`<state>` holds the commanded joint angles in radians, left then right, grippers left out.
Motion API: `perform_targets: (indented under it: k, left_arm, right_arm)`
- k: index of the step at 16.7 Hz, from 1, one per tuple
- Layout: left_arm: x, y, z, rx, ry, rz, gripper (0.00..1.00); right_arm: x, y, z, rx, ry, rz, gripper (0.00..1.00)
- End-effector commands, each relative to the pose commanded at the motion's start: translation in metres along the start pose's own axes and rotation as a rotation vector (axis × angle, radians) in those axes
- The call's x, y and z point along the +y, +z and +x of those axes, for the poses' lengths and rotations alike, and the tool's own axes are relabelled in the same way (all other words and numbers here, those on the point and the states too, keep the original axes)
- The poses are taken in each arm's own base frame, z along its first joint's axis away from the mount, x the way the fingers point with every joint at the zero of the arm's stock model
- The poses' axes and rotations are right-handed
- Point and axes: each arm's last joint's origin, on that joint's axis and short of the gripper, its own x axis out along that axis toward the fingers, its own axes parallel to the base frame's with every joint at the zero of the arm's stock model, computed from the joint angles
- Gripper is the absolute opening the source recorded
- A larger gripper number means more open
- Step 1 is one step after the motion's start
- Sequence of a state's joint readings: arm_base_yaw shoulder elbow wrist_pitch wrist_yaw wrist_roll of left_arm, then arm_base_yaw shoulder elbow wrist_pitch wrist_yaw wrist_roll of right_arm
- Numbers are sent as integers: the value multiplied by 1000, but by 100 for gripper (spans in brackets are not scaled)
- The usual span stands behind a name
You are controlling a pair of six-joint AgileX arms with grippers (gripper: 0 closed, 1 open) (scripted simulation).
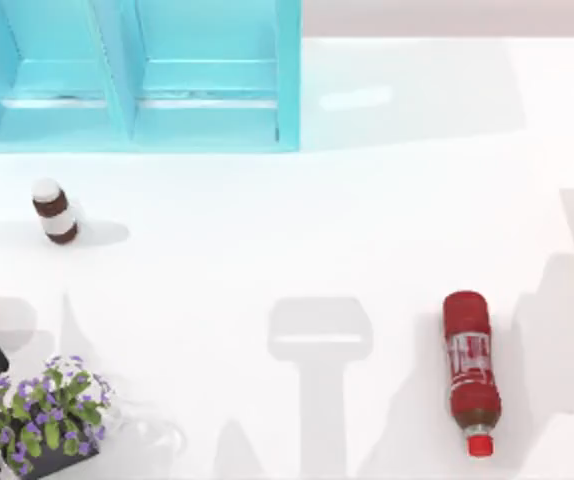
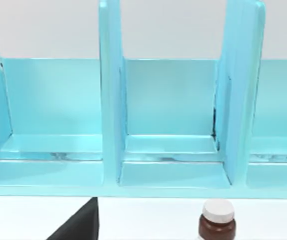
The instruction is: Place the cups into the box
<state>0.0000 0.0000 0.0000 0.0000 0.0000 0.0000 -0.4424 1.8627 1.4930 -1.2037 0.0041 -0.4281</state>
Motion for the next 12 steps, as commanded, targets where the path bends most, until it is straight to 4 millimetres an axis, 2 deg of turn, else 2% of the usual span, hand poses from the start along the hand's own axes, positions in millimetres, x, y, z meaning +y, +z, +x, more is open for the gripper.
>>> perform_targets:
  k: [2,9,12]
  left_arm:
    - [0,0,0,0,0,0,100]
    - [0,0,0,0,0,0,100]
    - [0,0,0,0,0,0,100]
  right_arm:
    - [-2,2,-13,1,0,2,100]
    - [-1,1,-85,-1,0,1,100]
    - [0,-1,-97,-1,0,0,100]
